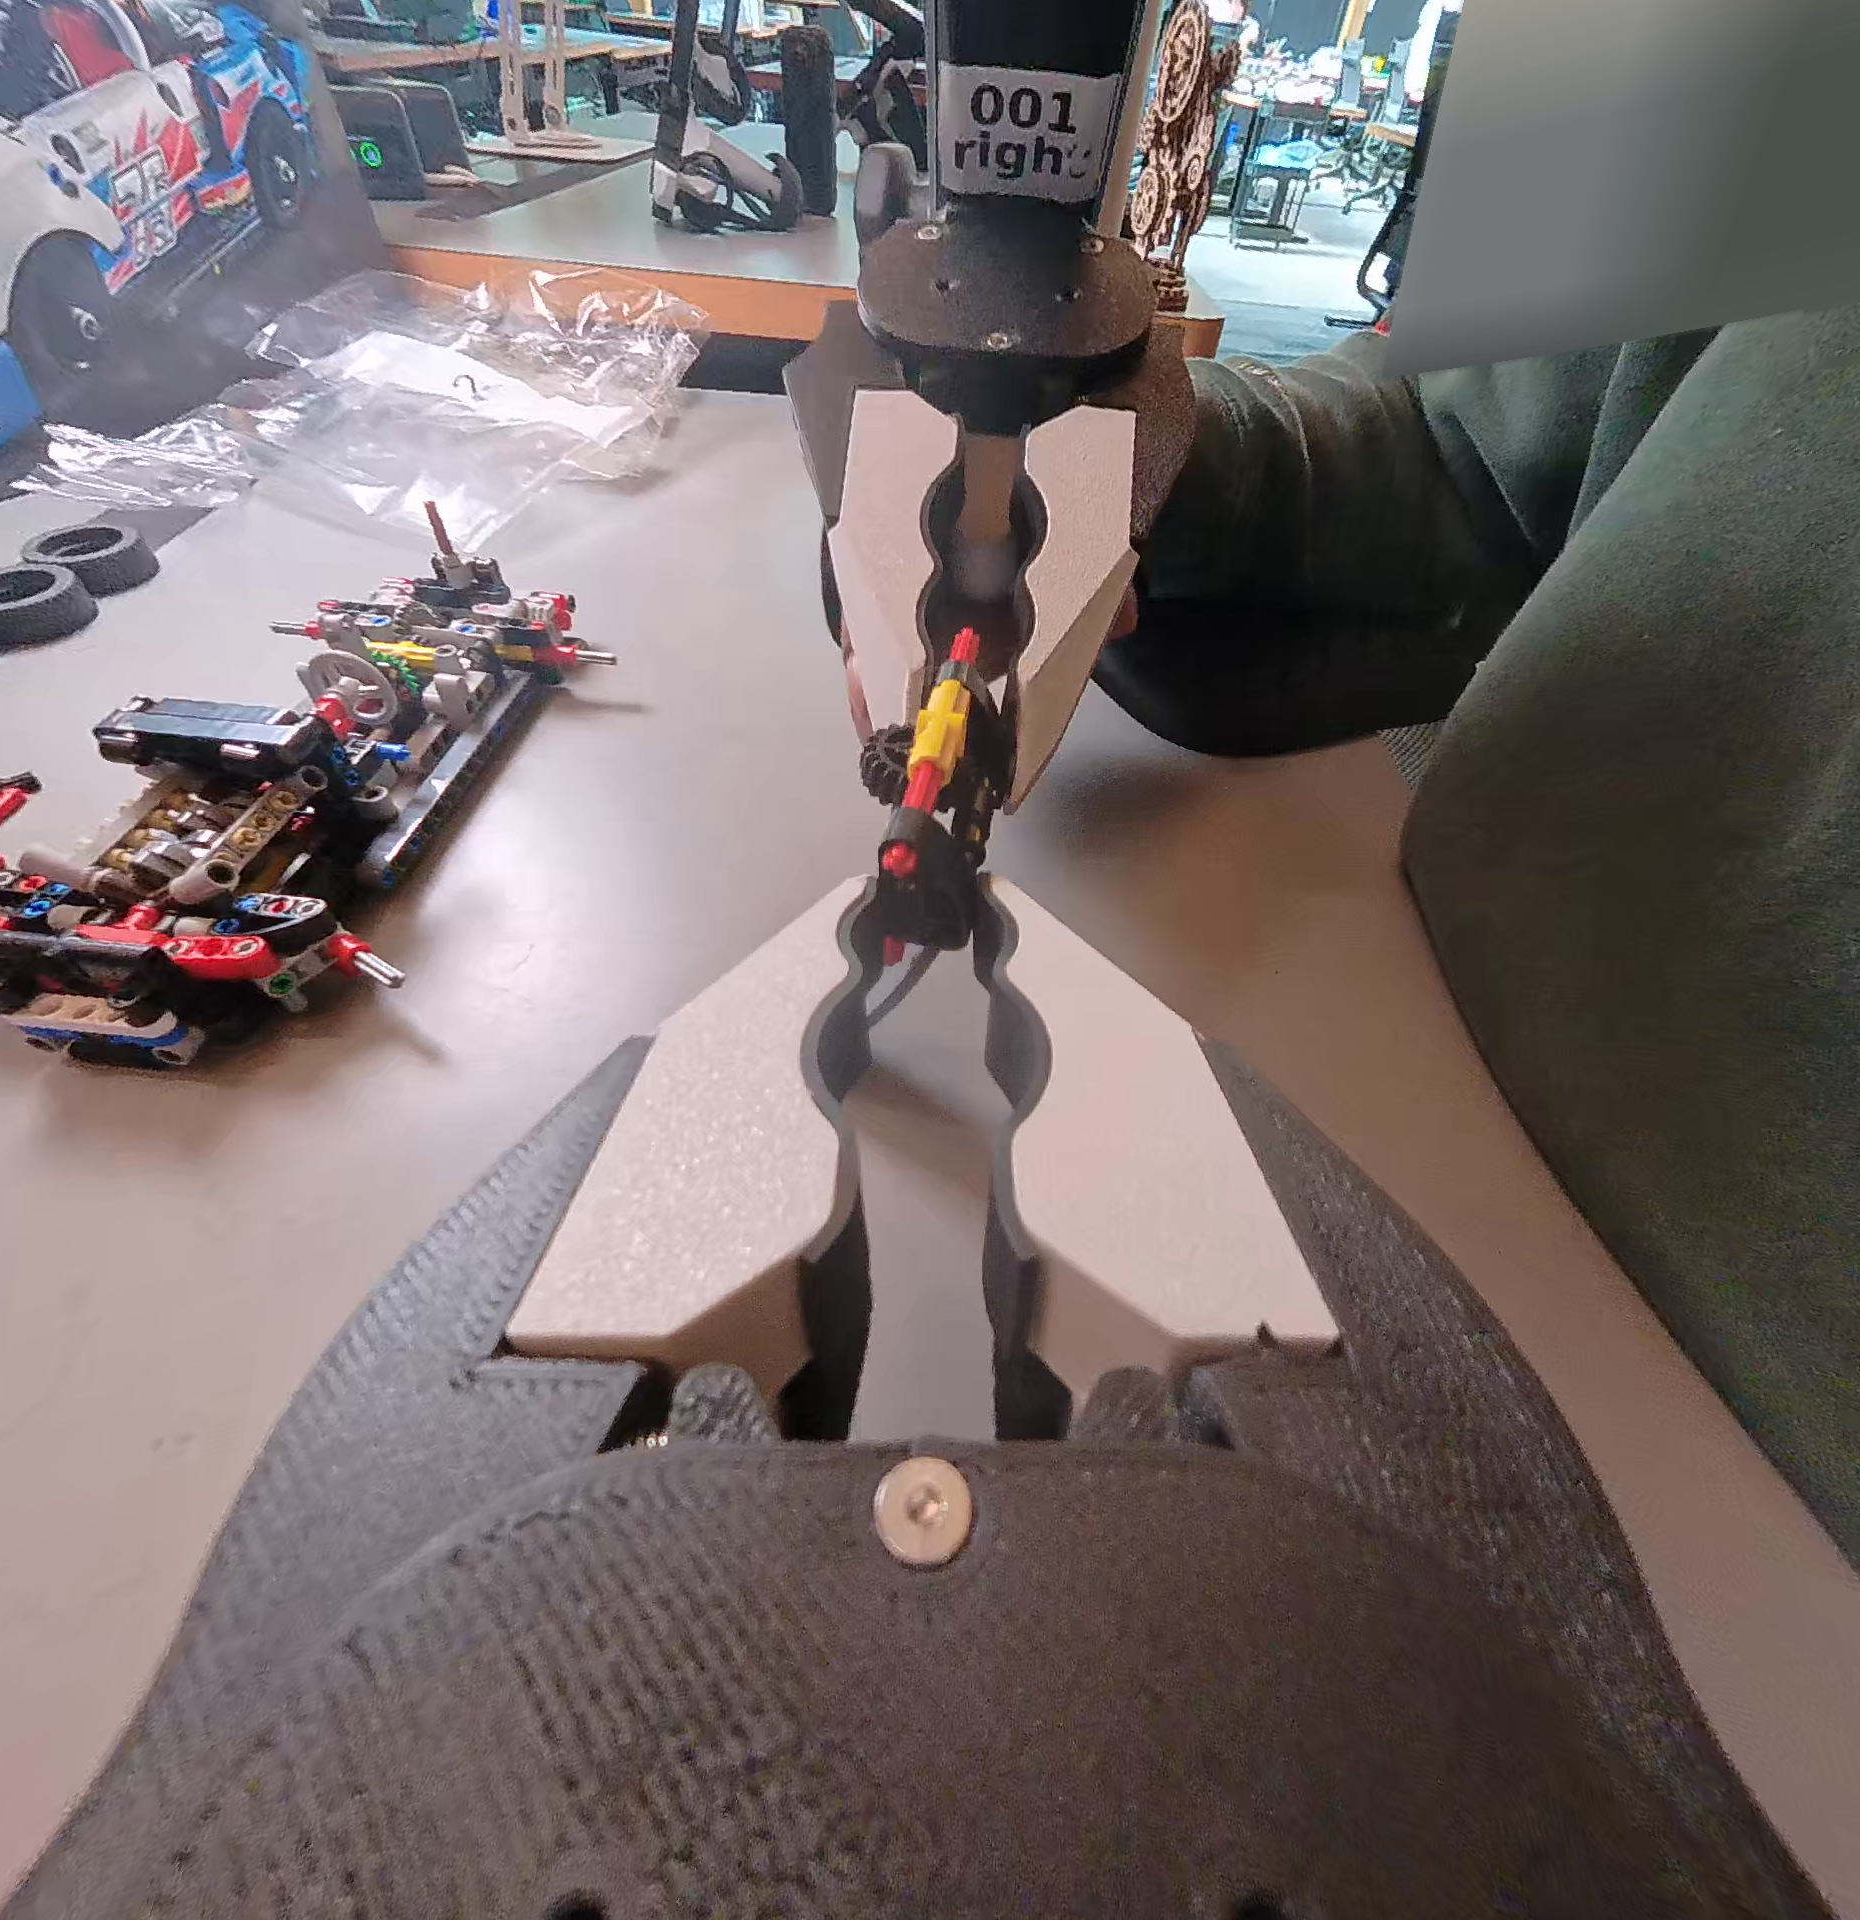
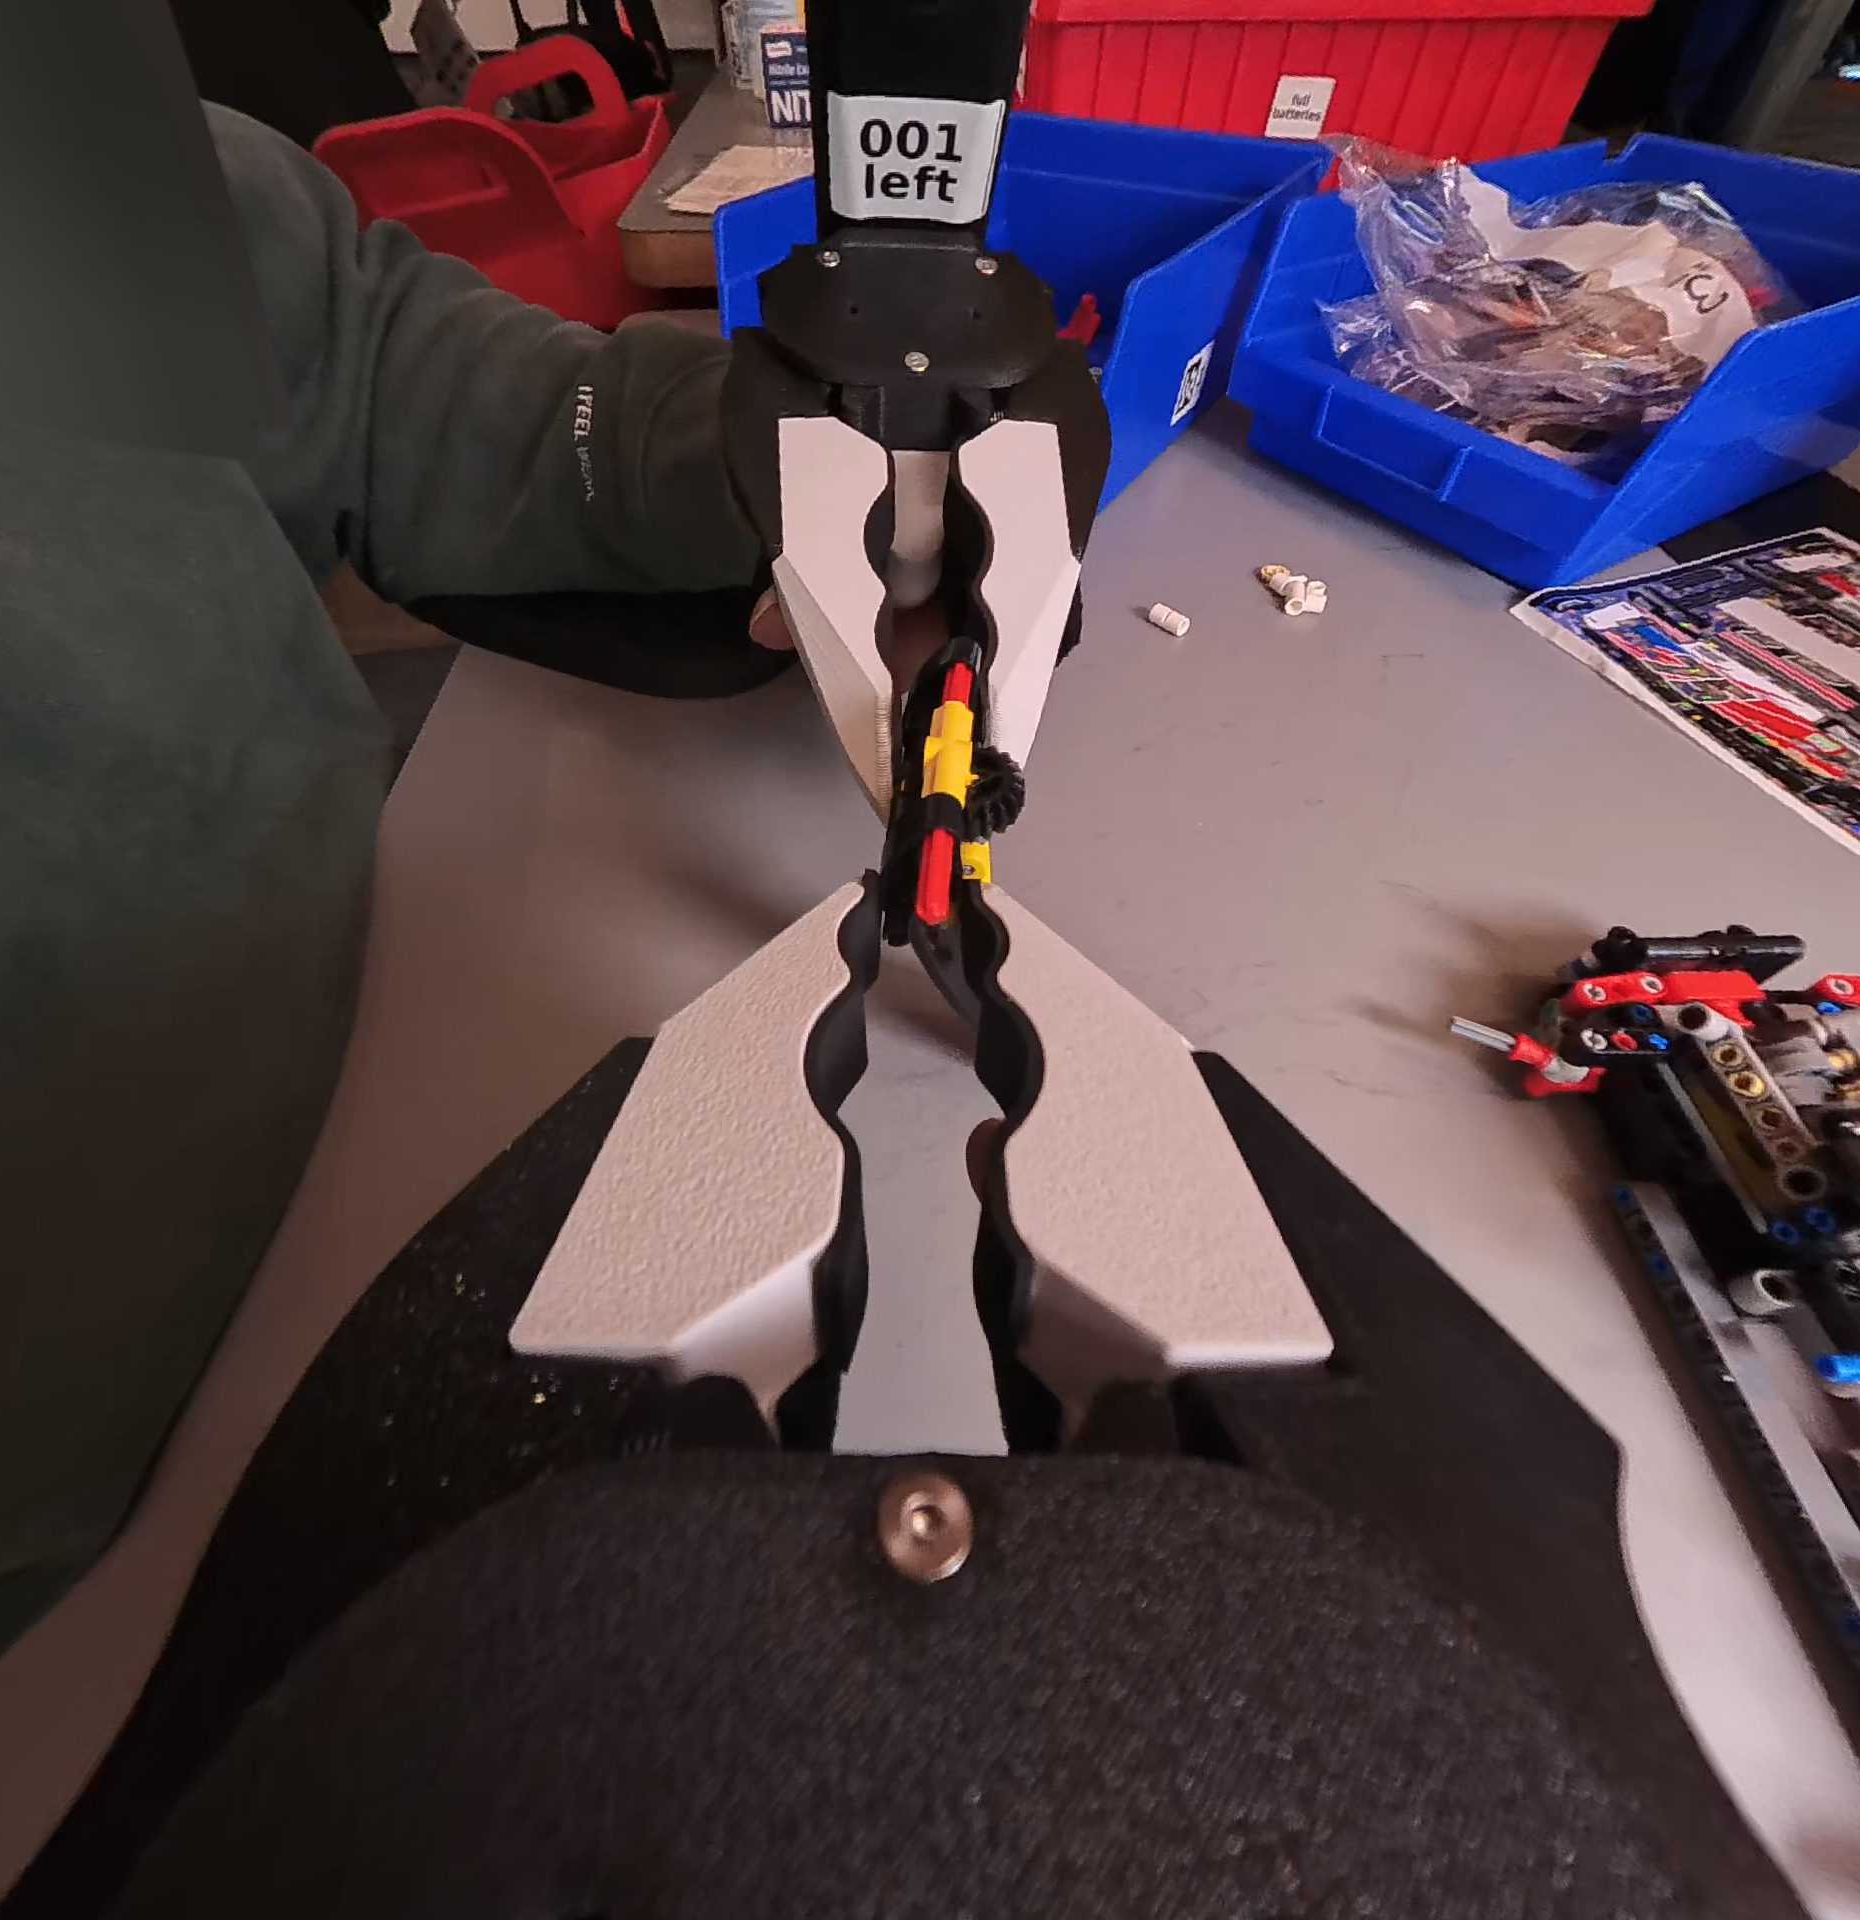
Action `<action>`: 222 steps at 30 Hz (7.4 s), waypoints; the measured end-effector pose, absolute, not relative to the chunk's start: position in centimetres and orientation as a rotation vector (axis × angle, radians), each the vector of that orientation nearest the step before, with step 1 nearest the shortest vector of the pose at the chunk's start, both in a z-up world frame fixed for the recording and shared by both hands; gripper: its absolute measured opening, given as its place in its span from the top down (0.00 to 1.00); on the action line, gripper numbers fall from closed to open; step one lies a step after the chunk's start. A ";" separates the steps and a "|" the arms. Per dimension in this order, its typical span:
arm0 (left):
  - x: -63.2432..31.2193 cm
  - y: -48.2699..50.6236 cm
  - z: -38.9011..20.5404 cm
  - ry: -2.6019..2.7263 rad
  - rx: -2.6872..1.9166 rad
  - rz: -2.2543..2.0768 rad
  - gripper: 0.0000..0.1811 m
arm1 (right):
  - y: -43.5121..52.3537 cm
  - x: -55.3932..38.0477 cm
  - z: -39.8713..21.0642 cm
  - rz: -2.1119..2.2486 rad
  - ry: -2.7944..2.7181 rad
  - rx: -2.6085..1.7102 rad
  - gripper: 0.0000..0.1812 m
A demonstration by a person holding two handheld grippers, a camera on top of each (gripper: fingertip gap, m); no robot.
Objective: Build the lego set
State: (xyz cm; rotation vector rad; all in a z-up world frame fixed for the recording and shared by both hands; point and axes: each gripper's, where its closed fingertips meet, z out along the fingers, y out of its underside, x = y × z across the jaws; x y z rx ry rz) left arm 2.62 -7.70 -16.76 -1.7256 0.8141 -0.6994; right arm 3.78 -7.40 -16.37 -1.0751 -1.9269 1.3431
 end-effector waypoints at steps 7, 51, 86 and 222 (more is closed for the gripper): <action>2.6 -7.5 -17.4 0.850 -1.759 -0.612 0.92 | -7.2 3.8 -16.9 1.308 -1.949 -1.113 0.94; 2.8 -7.6 -15.0 0.793 -1.729 -0.602 0.93 | -7.7 2.6 -18.9 1.481 -1.911 -1.289 0.93; -0.3 -5.6 -13.2 0.647 -1.522 -0.408 0.88 | -8.9 0.8 -11.6 1.629 -1.497 -1.195 0.80; 3.0 -6.3 -20.8 0.153 -2.061 -1.304 0.91 | -6.1 -0.4 -20.6 0.697 -1.901 -0.931 0.70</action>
